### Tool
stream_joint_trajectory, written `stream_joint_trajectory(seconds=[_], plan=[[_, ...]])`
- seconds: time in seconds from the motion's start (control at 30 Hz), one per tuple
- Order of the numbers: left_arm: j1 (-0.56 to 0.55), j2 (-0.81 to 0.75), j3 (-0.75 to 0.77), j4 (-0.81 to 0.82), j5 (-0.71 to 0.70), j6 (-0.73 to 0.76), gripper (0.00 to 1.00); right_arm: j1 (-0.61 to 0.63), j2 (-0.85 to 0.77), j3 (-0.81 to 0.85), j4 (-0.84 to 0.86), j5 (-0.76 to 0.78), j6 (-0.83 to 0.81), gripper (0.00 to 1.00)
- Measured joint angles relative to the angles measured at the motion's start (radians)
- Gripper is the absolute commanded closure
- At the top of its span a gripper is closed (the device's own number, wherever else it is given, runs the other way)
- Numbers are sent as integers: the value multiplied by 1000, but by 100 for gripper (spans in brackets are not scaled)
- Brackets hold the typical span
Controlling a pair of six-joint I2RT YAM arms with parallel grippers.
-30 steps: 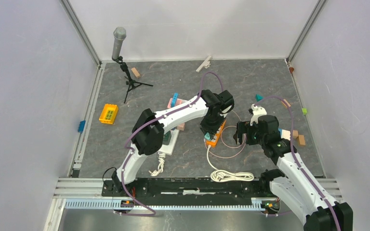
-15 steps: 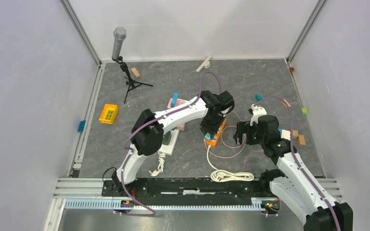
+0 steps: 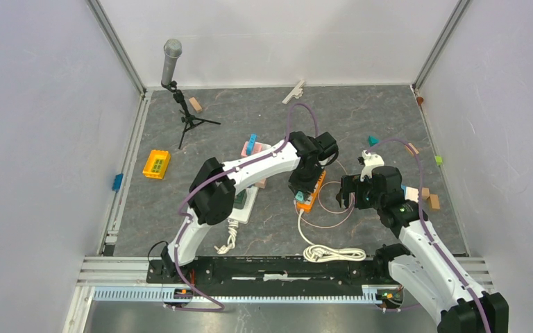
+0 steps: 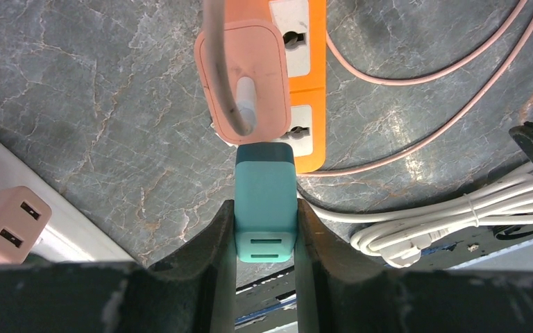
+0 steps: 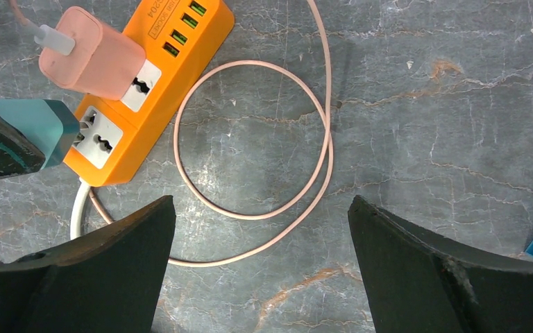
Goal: Insert the plug
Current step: Insert the plug into the socket.
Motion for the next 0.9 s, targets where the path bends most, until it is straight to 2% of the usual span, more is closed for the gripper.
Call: stream_joint_trajectory(seconds=[0.5,0.9], plan=[[-14,16,23,-22,-55,-10,98,0,-5,-1,3,-10,0,2],[-15,-87,-151,133,-62,-10,98,0,6,-13,26,-52,18,2]])
